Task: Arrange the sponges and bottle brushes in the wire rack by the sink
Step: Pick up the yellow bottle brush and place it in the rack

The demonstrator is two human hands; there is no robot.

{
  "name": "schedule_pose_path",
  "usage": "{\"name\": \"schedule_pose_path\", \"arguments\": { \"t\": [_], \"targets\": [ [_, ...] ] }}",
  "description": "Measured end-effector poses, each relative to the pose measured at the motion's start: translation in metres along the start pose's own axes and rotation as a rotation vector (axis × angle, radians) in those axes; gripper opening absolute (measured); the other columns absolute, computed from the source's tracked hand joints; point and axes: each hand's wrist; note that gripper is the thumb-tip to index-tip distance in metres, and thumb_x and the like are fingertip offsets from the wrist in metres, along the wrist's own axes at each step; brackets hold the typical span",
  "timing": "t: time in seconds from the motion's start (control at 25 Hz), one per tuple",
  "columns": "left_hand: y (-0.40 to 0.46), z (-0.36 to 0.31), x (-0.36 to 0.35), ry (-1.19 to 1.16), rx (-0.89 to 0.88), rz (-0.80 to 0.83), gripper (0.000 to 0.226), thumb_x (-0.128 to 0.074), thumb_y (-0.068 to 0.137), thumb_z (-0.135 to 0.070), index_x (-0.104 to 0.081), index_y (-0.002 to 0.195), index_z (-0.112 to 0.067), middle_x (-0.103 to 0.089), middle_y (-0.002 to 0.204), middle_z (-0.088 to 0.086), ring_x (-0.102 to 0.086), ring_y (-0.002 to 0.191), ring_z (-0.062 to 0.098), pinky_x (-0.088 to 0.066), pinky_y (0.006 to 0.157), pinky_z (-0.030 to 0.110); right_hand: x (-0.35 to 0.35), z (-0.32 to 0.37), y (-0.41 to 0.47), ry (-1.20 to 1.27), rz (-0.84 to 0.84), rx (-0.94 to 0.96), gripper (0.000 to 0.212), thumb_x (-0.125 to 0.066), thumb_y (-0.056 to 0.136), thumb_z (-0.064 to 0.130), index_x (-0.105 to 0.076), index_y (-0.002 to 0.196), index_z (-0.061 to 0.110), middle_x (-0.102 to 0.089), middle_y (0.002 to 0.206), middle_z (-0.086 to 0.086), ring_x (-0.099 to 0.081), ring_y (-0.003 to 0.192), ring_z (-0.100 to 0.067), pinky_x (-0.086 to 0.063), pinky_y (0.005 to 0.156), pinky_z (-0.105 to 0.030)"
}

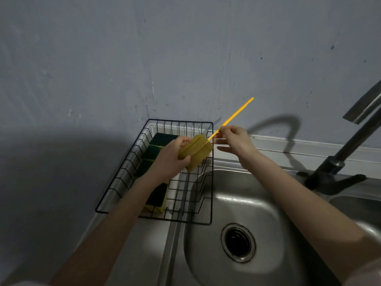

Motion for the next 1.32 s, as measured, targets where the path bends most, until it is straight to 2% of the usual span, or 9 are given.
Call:
{"name": "schedule_pose_path", "arguments": {
  "t": [0.24, 0.4, 0.6, 0.76, 0.88, 1.04, 1.2, 1.32],
  "targets": [
    [0.057, 0.027, -0.005, 0.055, 0.017, 0.060, 0.044, -0.052, 0.083, -0.002, -0.044, 0.124, -0.012, -0.054, 0.128, 0.014, -0.052, 0.114, 0.026, -0.044, 0.089, 0.032, 0.002, -0.016, 0.051, 0.062, -0.083, -0.051, 0.020, -0.046, 0.094, 0.026, -0.054, 0.086, 0.010, -0.060, 0.072, -0.001, -0.061, 0.068, -0.012, -0.053, 0.065, -0.024],
    [0.099, 0.048, -0.017, 0.115, 0.025, 0.063, 0.044, -0.053, 0.079, 0.000, -0.046, 0.121, -0.013, -0.055, 0.123, 0.017, -0.052, 0.111, 0.029, -0.046, 0.091, 0.041, -0.004, -0.032, 0.086, 0.094, -0.133, -0.076, 0.022, -0.045, 0.095, 0.021, -0.048, 0.074, 0.015, -0.057, 0.072, -0.001, -0.059, 0.068, -0.014, -0.053, 0.067, -0.027],
    [0.133, 0.074, -0.037, 0.172, 0.033, 0.088, 0.045, -0.054, 0.079, -0.001, -0.045, 0.121, -0.015, -0.053, 0.123, 0.015, -0.051, 0.111, 0.029, -0.047, 0.094, 0.044, -0.005, -0.049, 0.122, 0.041, -0.145, -0.074, 0.023, -0.046, 0.094, 0.020, -0.046, 0.071, 0.017, -0.058, 0.073, -0.001, -0.059, 0.070, -0.015, -0.054, 0.066, -0.027],
    [0.145, 0.087, -0.053, 0.242, 0.012, 0.099, 0.044, -0.051, 0.080, -0.002, -0.044, 0.121, -0.015, -0.053, 0.124, 0.013, -0.050, 0.112, 0.031, -0.047, 0.092, 0.049, -0.006, -0.067, 0.134, -0.114, -0.145, -0.005, 0.021, -0.046, 0.093, 0.022, -0.045, 0.073, 0.021, -0.058, 0.077, -0.001, -0.059, 0.071, -0.015, -0.052, 0.063, -0.026],
    [0.147, 0.093, -0.058, 0.255, 0.028, 0.055, 0.044, -0.048, 0.080, 0.002, -0.045, 0.121, -0.013, -0.053, 0.126, 0.013, -0.049, 0.114, 0.031, -0.047, 0.092, 0.046, -0.011, -0.078, 0.135, -0.220, -0.142, 0.044, 0.022, -0.047, 0.092, 0.023, -0.044, 0.070, 0.025, -0.058, 0.086, -0.009, -0.060, 0.083, -0.023, -0.052, 0.064, -0.027],
    [0.148, 0.094, -0.057, 0.230, 0.039, 0.059, 0.045, -0.049, 0.079, 0.003, -0.045, 0.121, -0.011, -0.054, 0.126, 0.014, -0.049, 0.114, 0.031, -0.045, 0.094, 0.044, -0.014, -0.080, 0.134, -0.188, -0.137, 0.037, 0.025, -0.046, 0.093, 0.027, -0.043, 0.068, 0.025, -0.058, 0.090, -0.011, -0.061, 0.088, -0.028, -0.048, 0.056, -0.022],
    [0.147, 0.089, -0.055, 0.199, 0.050, 0.094, 0.044, -0.056, 0.080, -0.004, -0.045, 0.122, -0.008, -0.052, 0.127, 0.015, -0.049, 0.116, 0.030, -0.044, 0.098, 0.043, -0.011, -0.079, 0.129, -0.169, -0.117, -0.003, 0.027, -0.046, 0.093, 0.030, -0.043, 0.068, 0.022, -0.055, 0.075, 0.001, -0.059, 0.076, -0.018, -0.049, 0.058, -0.023],
    [0.141, 0.080, -0.051, 0.235, 0.040, 0.112, 0.049, -0.058, 0.082, -0.009, -0.042, 0.128, -0.008, -0.047, 0.133, 0.015, -0.045, 0.121, 0.030, -0.041, 0.102, 0.045, -0.007, -0.077, 0.121, -0.160, -0.090, -0.016, 0.019, -0.047, 0.093, 0.031, -0.046, 0.079, 0.018, -0.054, 0.077, 0.003, -0.056, 0.070, -0.010, -0.049, 0.064, -0.025]
  ]
}}
Point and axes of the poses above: each hand's wrist, its own y-axis towards the middle knuckle, its own x-axis out of the back of the hand, z = x × y
